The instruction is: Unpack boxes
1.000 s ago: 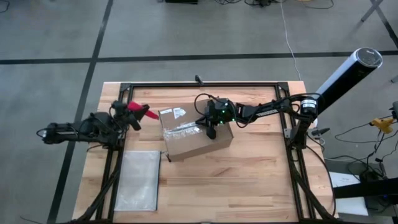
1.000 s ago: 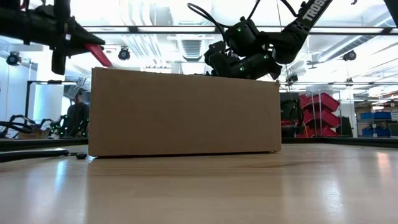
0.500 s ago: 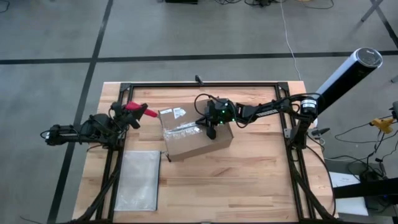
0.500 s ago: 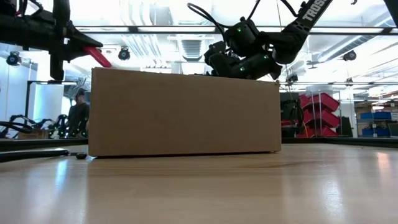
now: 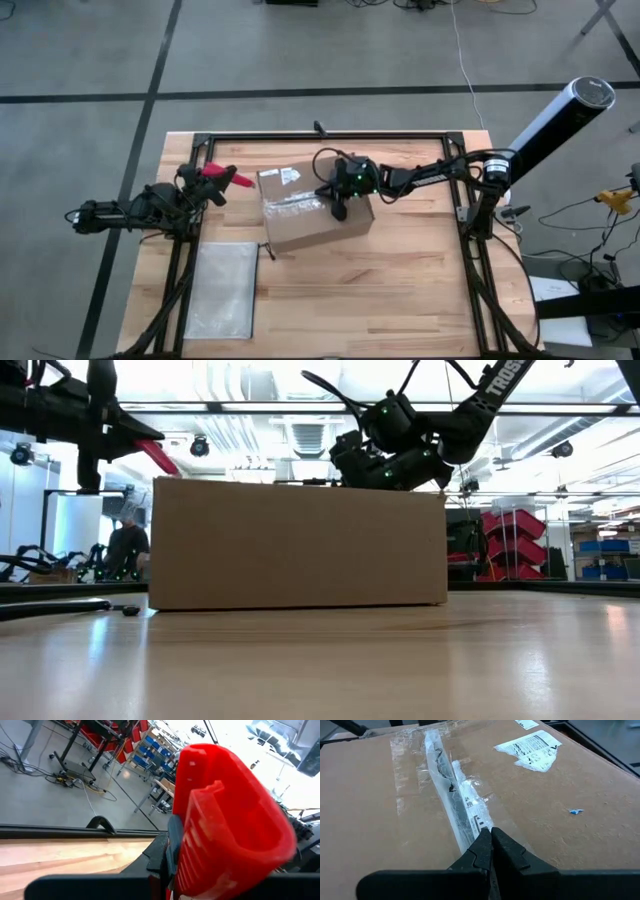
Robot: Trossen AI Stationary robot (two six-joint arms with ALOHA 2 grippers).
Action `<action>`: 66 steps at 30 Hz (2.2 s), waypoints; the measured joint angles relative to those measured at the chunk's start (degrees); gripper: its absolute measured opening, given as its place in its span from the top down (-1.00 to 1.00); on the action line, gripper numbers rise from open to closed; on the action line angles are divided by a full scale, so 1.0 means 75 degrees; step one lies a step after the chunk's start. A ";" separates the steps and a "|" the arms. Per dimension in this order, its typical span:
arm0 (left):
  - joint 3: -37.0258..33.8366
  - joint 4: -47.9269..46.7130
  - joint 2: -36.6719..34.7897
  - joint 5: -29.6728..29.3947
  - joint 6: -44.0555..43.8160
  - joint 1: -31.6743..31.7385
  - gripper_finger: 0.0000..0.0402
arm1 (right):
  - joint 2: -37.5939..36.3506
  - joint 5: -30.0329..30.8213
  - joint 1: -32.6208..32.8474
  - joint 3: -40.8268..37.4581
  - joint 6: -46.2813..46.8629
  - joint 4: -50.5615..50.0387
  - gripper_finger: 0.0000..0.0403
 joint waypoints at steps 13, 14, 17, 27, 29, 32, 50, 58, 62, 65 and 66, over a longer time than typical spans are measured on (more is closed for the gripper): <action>-0.0252 -0.0008 0.0070 -0.0323 -0.0300 0.0000 0.83 | 0.0002 0.0024 -0.0199 0.0169 0.0012 -0.0056 1.00; -0.0252 0.0029 0.0081 -0.0321 -0.0300 0.0000 0.83 | 0.0004 0.0042 -0.0213 0.0237 0.0010 -0.0097 1.00; -0.0252 0.0070 0.0080 -0.0321 -0.0300 0.0000 0.83 | 0.0015 0.0084 -0.0242 0.0420 0.0008 -0.0194 1.00; -0.0252 0.0088 0.0077 -0.0321 -0.0215 0.0000 0.83 | 0.0019 0.0056 -0.0270 0.1245 0.0007 -0.1546 1.00; -0.0252 0.0088 0.0077 -0.0322 -0.0176 0.0000 0.83 | 0.0018 0.0034 -0.0269 0.1411 0.0003 -0.1831 1.00; -0.0252 0.0105 0.0077 -0.0326 -0.0157 0.0000 0.83 | 0.0015 0.0028 -0.0248 0.1525 -0.0023 -0.1895 1.00; -0.0250 0.0163 0.0079 -0.0403 -0.0093 0.0000 0.83 | -0.0285 0.0002 -0.0038 0.1898 -0.0323 -0.1911 1.00; -0.0249 0.0152 0.0077 -0.0403 -0.0064 0.0000 0.83 | -0.0997 -0.0022 0.0173 0.1524 -0.0419 -0.1515 1.00; -0.0248 0.0166 0.0082 -0.0403 -0.0047 0.0001 0.83 | -0.1378 -0.0027 0.0200 0.1019 -0.0346 -0.1181 1.00; -0.0247 0.0175 0.0084 -0.0403 -0.0036 0.0001 0.83 | -0.1658 -0.0031 0.0203 0.0629 -0.0270 -0.0921 1.00; -0.0247 0.0178 0.0085 -0.0403 -0.0033 0.0002 0.83 | -0.1752 -0.0032 0.0205 0.0498 -0.0245 -0.0834 1.00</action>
